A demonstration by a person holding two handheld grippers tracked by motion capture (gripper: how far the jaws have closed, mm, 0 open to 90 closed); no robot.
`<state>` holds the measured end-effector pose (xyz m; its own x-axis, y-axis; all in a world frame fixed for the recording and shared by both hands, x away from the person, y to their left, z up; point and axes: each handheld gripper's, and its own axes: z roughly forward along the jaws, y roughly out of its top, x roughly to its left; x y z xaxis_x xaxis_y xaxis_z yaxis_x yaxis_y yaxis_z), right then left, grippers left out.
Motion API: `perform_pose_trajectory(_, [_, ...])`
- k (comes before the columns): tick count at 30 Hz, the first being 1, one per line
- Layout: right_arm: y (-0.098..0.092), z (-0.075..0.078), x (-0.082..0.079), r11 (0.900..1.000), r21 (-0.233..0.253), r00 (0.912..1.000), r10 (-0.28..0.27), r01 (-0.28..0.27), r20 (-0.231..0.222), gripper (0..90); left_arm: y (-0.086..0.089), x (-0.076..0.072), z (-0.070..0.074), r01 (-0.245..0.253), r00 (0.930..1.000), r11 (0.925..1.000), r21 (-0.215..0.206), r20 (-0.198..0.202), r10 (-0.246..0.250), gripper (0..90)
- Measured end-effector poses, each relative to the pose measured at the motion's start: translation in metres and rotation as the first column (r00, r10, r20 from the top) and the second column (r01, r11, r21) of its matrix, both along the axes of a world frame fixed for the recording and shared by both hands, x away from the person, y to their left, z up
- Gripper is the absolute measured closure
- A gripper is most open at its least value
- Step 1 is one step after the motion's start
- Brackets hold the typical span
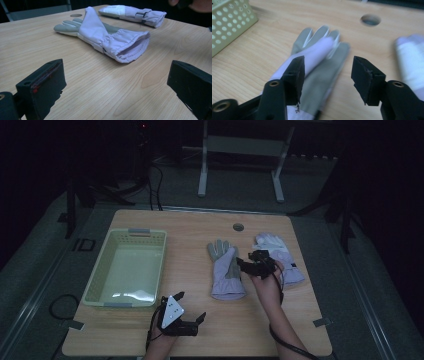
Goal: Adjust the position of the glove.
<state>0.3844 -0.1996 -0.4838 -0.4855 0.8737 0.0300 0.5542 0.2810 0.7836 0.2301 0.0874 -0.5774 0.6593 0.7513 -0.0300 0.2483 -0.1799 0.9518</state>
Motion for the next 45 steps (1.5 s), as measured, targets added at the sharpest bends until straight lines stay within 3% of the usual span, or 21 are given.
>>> perform_pose_trajectory(2, [-0.011, 0.008, -0.002, 1.000, -0.013, 0.9995, 0.011, -0.011, 0.030, 43.9, 0.000, 0.000, 0.000, 0.000, 1.0000, 1.0000, 0.002, 0.000, 0.000, 1.9])
perform_pose_trajectory(9, [-0.047, 0.024, 0.001, 1.000, -0.026, 0.9988, -0.008, 0.009, 0.049, 36.8, 0.000, 0.000, 0.000, -0.002, 1.0000, 1.0000, 0.005, 0.001, 0.002, 1.9])
perform_pose_trajectory(13, [-0.066, 0.024, 0.007, 0.999, -0.036, 0.9991, -0.019, 0.021, 0.039, 36.5, 0.000, 0.000, 0.000, -0.002, 1.0000, 1.0000, 0.001, 0.003, 0.002, 1.9])
perform_pose_trajectory(15, [-0.078, 0.022, 0.012, 1.000, -0.015, 0.9995, -0.025, 0.026, 0.017, 37.4, 0.000, 0.000, 0.000, -0.002, 1.0000, 1.0000, -0.001, 0.004, 0.002, 1.9])
perform_pose_trajectory(26, [-0.142, 0.013, 0.039, 0.997, -0.049, 0.9984, -0.056, 0.055, -0.010, 42.5, 0.001, -0.001, 0.000, -0.002, 1.0000, 1.0000, -0.004, 0.005, 0.002, 1.8])
perform_pose_trajectory(32, [-0.153, 0.004, 0.052, 0.998, -0.057, 0.9983, -0.023, 0.020, -0.054, 44.1, 0.001, 0.000, 0.000, -0.004, 1.0000, 1.0000, -0.008, 0.003, 0.004, 1.8])
perform_pose_trajectory(35, [-0.154, -0.001, 0.058, 0.997, -0.071, 0.9979, -0.008, 0.004, -0.065, 50.5, 0.001, 0.000, 0.000, -0.003, 1.0000, 1.0000, -0.007, 0.004, 0.003, 1.9])
perform_pose_trajectory(37, [-0.152, -0.005, 0.062, 0.995, -0.099, 0.9968, -0.015, 0.007, -0.079, 50.6, 0.001, 0.000, 0.000, -0.004, 1.0000, 1.0000, -0.007, 0.003, 0.004, 1.8])
perform_pose_trajectory(41, [-0.149, -0.018, 0.071, 0.996, -0.090, 0.9935, -0.003, -0.007, -0.114, 47.9, 0.001, 0.000, 0.000, -0.011, 0.9999, 0.9998, -0.014, 0.000, 0.011, 1.8])
perform_pose_trajectory(43, [-0.150, -0.025, 0.077, 0.997, -0.077, 0.9897, -0.012, 0.001, -0.142, 46.6, 0.001, 0.000, 0.000, -0.011, 0.9999, 0.9998, -0.015, 0.001, 0.011, 1.8])
perform_pose_trajectory(45, [-0.151, -0.034, 0.083, 0.994, -0.104, 0.9850, -0.044, 0.027, -0.167, 46.7, 0.001, 0.000, 0.000, -0.009, 1.0000, 0.9999, -0.015, 0.000, 0.009, 1.9])
